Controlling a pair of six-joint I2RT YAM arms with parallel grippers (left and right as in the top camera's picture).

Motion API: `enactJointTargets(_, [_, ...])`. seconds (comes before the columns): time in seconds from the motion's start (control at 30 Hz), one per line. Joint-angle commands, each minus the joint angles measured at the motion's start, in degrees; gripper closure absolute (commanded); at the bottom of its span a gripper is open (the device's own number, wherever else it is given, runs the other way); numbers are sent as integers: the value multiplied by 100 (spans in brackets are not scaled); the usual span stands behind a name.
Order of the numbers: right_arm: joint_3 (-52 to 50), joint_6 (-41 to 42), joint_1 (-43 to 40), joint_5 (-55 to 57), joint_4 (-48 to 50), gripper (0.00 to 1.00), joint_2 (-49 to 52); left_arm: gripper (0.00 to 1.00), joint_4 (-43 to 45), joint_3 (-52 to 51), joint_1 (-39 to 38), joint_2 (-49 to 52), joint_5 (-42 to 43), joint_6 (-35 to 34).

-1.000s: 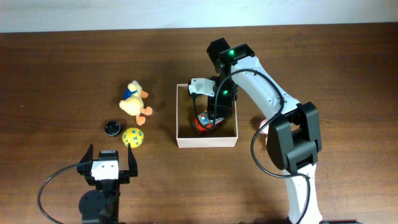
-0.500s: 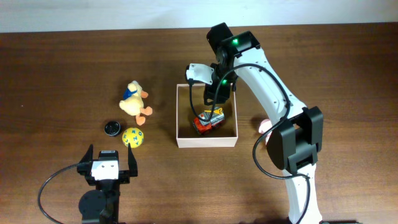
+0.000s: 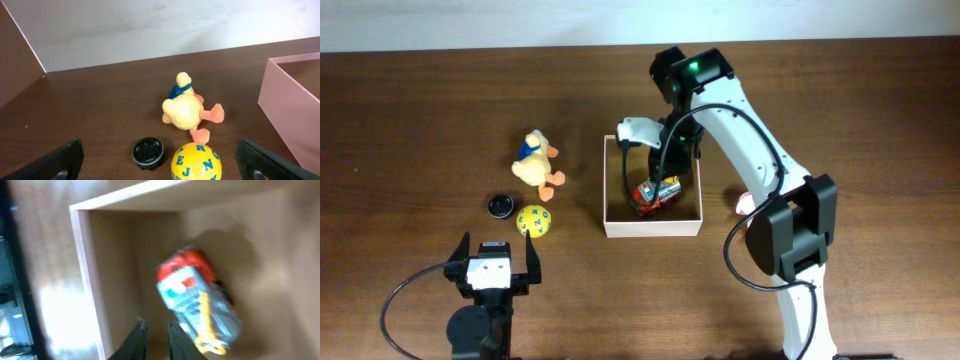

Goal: Pack container
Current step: 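Open the right gripper and release the truck inside the box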

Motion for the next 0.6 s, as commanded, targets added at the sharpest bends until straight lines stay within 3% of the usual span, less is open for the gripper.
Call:
enactJointTargets(0.0, [118,-35,269,-328,-289,87,7,1,24,-70,35,-39,66,111])
enactJointTargets(0.23, [114,-35,468,-317,-568,96,9,1,24,-70,35,-39,66,114])
enactJointTargets(0.57, [-487,136,470,-323,-376,96,11,1,24,-70,35,-39,66,114])
